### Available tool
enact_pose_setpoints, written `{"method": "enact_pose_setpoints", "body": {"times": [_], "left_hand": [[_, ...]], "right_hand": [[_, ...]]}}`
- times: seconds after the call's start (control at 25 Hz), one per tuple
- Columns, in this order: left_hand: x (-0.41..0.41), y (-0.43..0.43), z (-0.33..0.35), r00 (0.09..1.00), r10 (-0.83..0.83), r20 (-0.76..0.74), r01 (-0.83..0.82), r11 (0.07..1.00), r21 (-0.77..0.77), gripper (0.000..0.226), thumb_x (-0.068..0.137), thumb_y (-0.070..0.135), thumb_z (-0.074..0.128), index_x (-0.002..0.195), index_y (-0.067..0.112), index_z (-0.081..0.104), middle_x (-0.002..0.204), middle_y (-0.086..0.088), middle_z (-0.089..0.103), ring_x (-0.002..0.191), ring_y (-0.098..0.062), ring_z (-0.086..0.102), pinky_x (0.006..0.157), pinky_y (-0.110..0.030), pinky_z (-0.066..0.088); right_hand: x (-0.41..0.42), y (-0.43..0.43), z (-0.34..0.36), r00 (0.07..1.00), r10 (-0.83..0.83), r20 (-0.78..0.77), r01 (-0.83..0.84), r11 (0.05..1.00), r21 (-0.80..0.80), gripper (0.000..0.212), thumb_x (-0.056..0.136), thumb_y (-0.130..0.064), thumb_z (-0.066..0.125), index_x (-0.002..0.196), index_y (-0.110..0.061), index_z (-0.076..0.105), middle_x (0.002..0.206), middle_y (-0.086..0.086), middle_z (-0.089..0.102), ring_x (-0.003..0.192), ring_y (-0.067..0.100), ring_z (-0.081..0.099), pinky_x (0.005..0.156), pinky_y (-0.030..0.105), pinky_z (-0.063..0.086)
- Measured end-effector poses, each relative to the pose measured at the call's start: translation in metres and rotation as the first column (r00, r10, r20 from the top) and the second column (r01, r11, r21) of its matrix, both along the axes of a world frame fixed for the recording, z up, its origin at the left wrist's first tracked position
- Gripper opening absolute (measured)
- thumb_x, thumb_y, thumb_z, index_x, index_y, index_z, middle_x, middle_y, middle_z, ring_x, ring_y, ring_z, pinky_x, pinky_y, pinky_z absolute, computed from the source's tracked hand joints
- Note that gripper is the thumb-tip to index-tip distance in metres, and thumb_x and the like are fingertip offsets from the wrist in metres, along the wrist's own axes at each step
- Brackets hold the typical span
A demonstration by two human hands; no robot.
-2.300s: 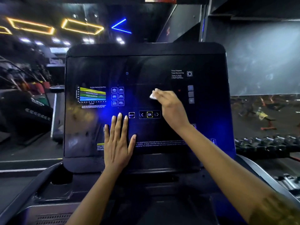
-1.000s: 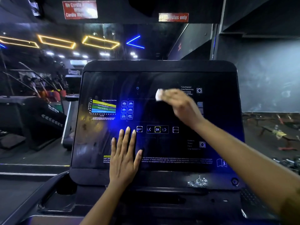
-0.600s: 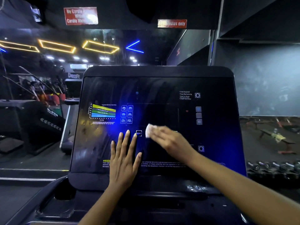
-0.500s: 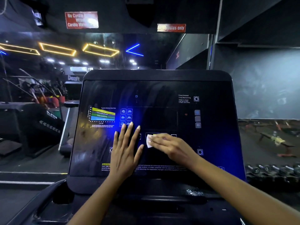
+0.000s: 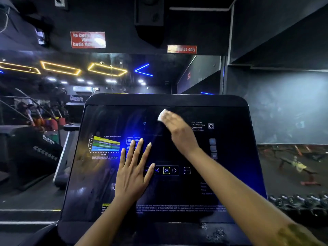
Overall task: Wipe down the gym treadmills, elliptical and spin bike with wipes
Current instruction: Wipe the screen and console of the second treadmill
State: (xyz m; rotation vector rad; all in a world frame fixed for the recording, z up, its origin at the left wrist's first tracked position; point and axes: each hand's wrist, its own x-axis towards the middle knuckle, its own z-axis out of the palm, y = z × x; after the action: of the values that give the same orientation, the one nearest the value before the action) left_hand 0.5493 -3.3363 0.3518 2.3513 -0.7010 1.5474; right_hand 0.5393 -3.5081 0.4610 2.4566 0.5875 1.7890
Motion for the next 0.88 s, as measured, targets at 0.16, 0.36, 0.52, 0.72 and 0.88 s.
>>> {"method": "enact_pose_setpoints", "body": {"times": [0.16,0.36,0.52,0.72,0.88], "left_hand": [[0.001,0.001,-0.002,1.0,-0.006,0.004,0.006,1.0,0.012,0.057,0.096,0.046,0.028,0.144,0.017,0.037,0.153,-0.007,0.029,0.143,-0.025,0.021,0.117,-0.043,0.01],[0.0,0.002,-0.001,1.0,-0.02,0.008,0.02,1.0,0.005,0.057,0.093,0.044,0.034,0.144,0.019,0.038,0.153,-0.006,0.029,0.143,-0.024,0.021,0.116,-0.044,0.012],[0.001,0.002,-0.001,1.0,-0.023,0.011,0.023,1.0,0.008,0.057,0.094,0.044,0.033,0.144,0.019,0.038,0.153,-0.005,0.028,0.143,-0.024,0.021,0.117,-0.043,0.012],[0.0,0.001,-0.001,1.0,-0.019,0.002,0.019,1.0,-0.002,0.057,0.098,0.048,0.02,0.144,0.019,0.038,0.153,-0.006,0.029,0.143,-0.025,0.021,0.117,-0.042,0.01],[-0.001,0.0,0.0,1.0,-0.017,0.008,0.017,1.0,-0.01,0.057,0.092,0.043,0.034,0.144,0.018,0.039,0.153,-0.006,0.03,0.142,-0.025,0.022,0.117,-0.04,0.007]], "right_hand": [[-0.015,0.017,-0.044,0.993,0.114,-0.021,-0.115,0.958,-0.261,0.038,0.086,-0.003,0.039,0.117,-0.001,0.062,0.123,0.011,0.061,0.113,0.023,0.059,0.09,0.03,0.051],[0.006,-0.012,0.032,0.997,0.021,0.077,0.015,0.9,-0.436,0.035,0.085,-0.004,0.04,0.106,-0.003,0.069,0.112,0.011,0.067,0.102,0.026,0.065,0.089,0.032,0.05],[-0.002,-0.072,0.055,0.992,-0.097,0.077,0.12,0.904,-0.41,0.041,0.081,0.003,0.039,0.113,0.0,0.064,0.116,0.015,0.065,0.106,0.029,0.063,0.089,0.04,0.051],[-0.041,-0.08,-0.001,0.995,-0.1,0.001,0.099,0.986,-0.135,0.046,0.079,0.003,0.034,0.112,0.002,0.065,0.114,0.017,0.065,0.105,0.03,0.063,0.083,0.041,0.055],[-0.078,-0.045,-0.097,0.993,0.029,-0.118,-0.059,0.966,-0.253,0.039,0.086,0.0,0.04,0.118,-0.002,0.061,0.123,0.011,0.061,0.114,0.022,0.058,0.096,0.029,0.047]]}}
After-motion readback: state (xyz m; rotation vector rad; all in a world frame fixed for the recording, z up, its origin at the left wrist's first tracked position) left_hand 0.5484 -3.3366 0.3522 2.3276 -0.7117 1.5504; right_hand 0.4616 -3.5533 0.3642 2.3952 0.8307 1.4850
